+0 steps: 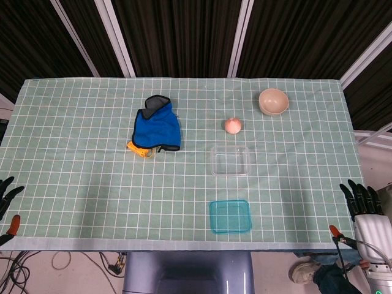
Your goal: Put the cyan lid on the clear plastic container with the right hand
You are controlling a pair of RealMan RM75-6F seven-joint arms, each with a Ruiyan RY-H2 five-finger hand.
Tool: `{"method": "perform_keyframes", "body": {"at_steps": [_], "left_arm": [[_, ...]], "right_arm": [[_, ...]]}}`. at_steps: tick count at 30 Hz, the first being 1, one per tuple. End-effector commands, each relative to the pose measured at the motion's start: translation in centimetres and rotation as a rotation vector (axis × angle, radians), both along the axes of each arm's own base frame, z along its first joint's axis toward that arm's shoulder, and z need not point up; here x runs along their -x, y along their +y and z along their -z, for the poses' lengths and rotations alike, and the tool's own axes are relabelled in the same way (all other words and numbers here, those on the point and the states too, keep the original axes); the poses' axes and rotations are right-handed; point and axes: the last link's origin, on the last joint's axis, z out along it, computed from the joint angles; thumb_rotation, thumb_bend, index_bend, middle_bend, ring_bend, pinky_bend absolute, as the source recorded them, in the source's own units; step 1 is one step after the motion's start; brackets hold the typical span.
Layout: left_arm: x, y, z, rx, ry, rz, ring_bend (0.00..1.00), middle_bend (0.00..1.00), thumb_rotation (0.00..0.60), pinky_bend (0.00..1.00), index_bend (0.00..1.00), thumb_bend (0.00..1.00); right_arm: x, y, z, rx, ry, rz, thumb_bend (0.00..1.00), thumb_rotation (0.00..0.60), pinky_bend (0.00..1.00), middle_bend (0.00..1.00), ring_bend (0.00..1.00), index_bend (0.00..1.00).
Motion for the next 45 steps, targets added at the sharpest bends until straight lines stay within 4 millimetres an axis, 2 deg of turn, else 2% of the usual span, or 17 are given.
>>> {"method": "perform_keyframes", "body": {"at_steps": [1, 10, 20, 25, 30, 36, 45], "left_arm": [[0.0, 0.0, 0.0, 0.001, 0.003, 0.001, 0.00, 0.00, 0.600, 0.00, 0.15, 0.52], [-0.1, -0.1, -0.1, -0.002, -0.001, 0.001, 0.00, 0.00, 0.600, 0.00, 0.15, 0.52], [-0.2, -0.2, 0.0, 0.007, -0.011, -0.011, 0.00, 0.00, 0.600, 0.00, 0.15, 0.52], [-0.2, -0.2, 0.0, 0.008, -0.020, -0.022, 0.00, 0.00, 0.600, 0.00, 0.15, 0.52], [-0.2, -0.4, 0.4, 0.031, -0.022, -0.034, 0.00, 0.00, 0.600, 0.00, 0.15, 0.52], [-0.4, -0.5, 0.6, 0.049, -0.043, -0.045, 0.00, 0.00, 0.600, 0.00, 0.15, 0.52], [-0.3, -0.6, 0.7, 0.071, -0.068, -0.074, 0.00, 0.00, 0.600, 0.00, 0.15, 0.52]], "right_arm": [[0.0, -0.1, 0.3, -0.011, -0.003, 0.000, 0.21, 0.600, 0.00, 0.05, 0.00, 0.05], [0.1, -0.1, 0.1, 0.006, -0.016, 0.009, 0.21, 0.600, 0.00, 0.05, 0.00, 0.05], [0.1, 0.2, -0.4, -0.023, -0.062, 0.031, 0.15, 0.600, 0.00, 0.05, 0.00, 0.04], [-0.5, 0.4, -0.3, -0.139, -0.096, 0.011, 0.15, 0.600, 0.00, 0.05, 0.00, 0.04], [-2.0, -1.0, -0.6, -0.306, -0.028, -0.005, 0.14, 0.600, 0.00, 0.05, 0.00, 0.04], [-4.4, -3.1, 0.9, -0.457, 0.044, 0.009, 0.10, 0.600, 0.00, 0.05, 0.00, 0.04], [-8.8, -4.1, 6.5, -0.570, 0.033, 0.013, 0.08, 0.600, 0.00, 0.05, 0.00, 0.04]]}}
